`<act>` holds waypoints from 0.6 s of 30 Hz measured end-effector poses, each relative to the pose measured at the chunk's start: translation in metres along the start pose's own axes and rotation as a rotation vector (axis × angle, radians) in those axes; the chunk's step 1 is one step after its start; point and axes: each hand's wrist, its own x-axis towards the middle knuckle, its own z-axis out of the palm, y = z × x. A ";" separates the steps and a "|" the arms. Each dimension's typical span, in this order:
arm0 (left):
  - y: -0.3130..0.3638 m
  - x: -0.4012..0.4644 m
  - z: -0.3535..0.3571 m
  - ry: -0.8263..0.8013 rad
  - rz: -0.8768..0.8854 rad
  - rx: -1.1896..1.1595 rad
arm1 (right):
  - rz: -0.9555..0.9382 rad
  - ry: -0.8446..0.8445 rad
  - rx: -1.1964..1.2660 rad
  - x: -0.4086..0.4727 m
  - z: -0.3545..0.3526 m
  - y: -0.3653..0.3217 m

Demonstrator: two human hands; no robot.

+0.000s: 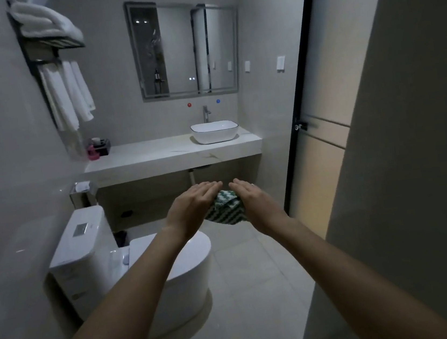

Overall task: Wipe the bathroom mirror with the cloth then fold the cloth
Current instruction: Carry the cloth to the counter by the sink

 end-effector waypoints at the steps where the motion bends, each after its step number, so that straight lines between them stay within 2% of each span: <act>1: -0.013 0.006 0.006 -0.002 -0.005 -0.006 | -0.001 0.002 -0.004 0.015 0.003 0.001; 10: -0.105 0.042 0.077 -0.046 -0.056 -0.033 | -0.028 -0.043 -0.013 0.127 0.042 0.030; 18: -0.178 0.092 0.155 -0.071 -0.087 0.023 | -0.049 -0.041 0.006 0.239 0.086 0.085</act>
